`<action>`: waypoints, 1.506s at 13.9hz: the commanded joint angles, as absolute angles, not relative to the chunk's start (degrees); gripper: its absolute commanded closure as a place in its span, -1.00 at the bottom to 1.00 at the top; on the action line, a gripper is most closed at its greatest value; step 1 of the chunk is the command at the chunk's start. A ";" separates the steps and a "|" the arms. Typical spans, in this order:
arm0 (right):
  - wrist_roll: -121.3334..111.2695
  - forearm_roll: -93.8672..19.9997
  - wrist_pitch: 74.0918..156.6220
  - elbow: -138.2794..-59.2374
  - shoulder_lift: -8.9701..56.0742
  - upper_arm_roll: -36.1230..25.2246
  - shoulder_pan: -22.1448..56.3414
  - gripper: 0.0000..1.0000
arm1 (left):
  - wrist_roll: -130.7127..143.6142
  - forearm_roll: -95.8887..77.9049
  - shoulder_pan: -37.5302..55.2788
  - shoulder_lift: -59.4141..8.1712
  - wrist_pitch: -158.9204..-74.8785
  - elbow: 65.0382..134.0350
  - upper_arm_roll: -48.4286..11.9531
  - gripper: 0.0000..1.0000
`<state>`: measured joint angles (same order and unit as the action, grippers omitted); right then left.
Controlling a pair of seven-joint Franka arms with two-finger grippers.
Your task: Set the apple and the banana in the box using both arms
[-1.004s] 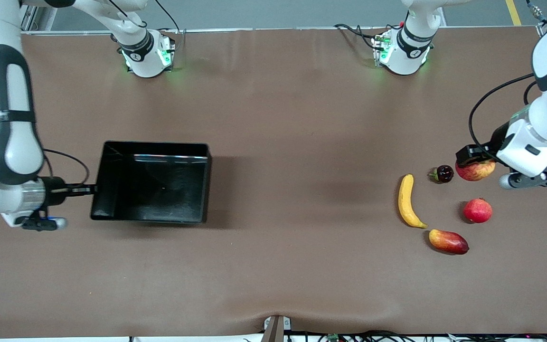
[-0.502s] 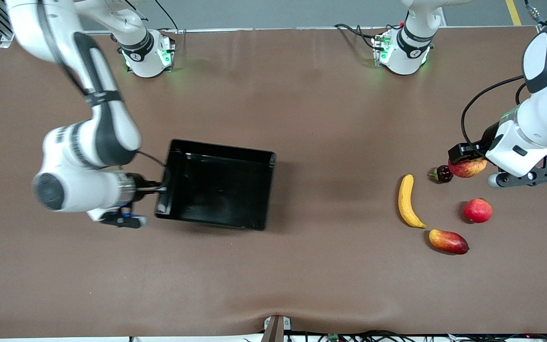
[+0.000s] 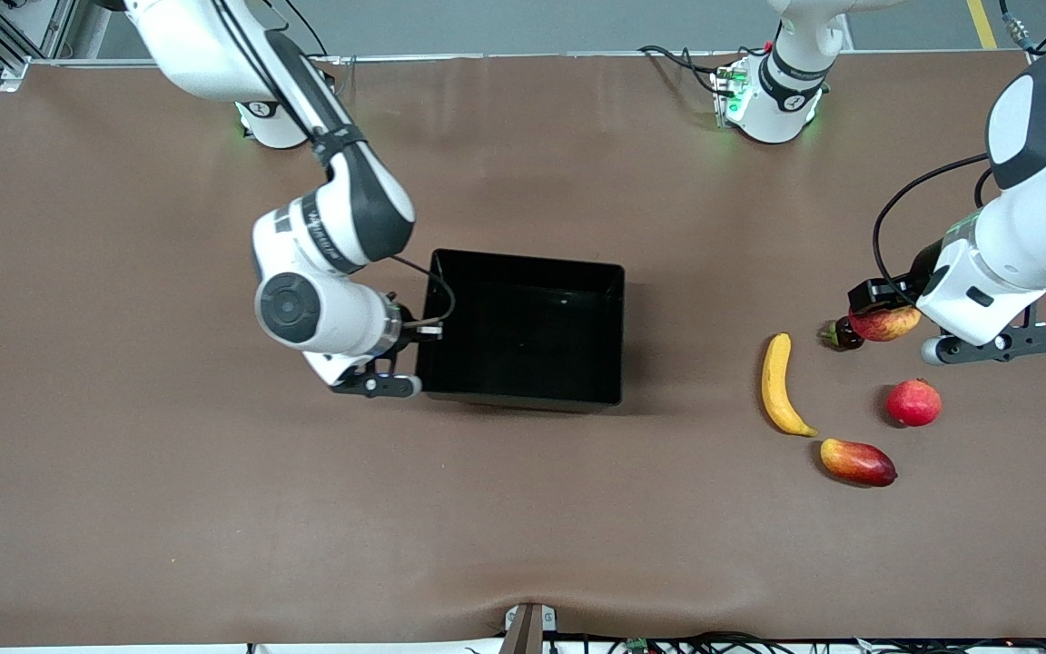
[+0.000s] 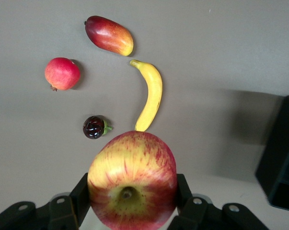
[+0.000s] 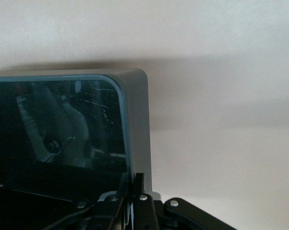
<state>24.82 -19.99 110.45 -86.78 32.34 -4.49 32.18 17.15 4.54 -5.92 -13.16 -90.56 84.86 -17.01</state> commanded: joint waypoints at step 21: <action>20.05 -17.67 81.93 -62.76 30.43 -26.87 30.41 -1.00 | 46.82 3.96 12.64 -20.12 -92.98 85.60 -17.75 1.00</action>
